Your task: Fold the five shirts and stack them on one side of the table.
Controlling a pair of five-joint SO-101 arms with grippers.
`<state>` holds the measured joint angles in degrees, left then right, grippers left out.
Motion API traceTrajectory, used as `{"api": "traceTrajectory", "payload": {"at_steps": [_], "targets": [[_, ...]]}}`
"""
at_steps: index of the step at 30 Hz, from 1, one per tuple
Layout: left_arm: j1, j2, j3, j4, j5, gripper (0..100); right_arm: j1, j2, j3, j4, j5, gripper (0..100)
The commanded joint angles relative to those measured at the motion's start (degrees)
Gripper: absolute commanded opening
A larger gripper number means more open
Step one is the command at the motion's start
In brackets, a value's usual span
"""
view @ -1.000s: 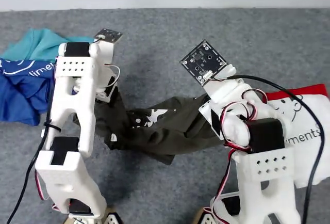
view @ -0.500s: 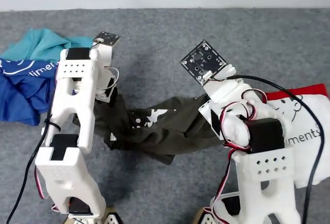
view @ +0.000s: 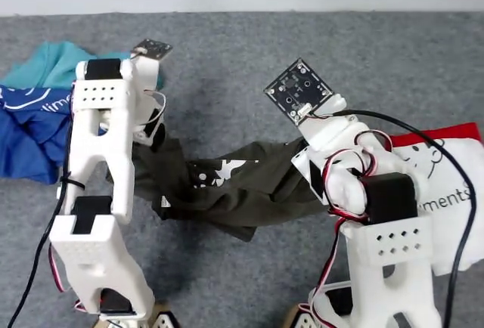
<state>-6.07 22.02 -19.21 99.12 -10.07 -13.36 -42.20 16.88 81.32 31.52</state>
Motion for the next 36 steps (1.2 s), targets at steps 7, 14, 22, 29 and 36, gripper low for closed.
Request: {"api": "traceTrajectory", "payload": {"at_steps": [7,14,22,29,36], "targets": [[-2.4,4.3,-2.2,-1.6,0.4,13,0.4,-1.5,-0.2,-0.8,-0.5,0.9],[-2.0,5.7,-2.2,0.7,-4.7,18,0.4,-1.5,-0.2,-0.8,-0.5,0.9],[-0.4,5.9,0.8,-3.1,-2.4,18,0.4,-1.5,-0.2,-0.7,-0.5,0.9],[6.8,5.9,6.0,-9.3,-1.8,17,0.4,-6.3,2.8,-1.3,-0.3,0.9],[8.0,5.9,9.4,-12.5,-1.8,10,0.5,-8.6,4.2,-1.4,-0.3,0.9]]}}
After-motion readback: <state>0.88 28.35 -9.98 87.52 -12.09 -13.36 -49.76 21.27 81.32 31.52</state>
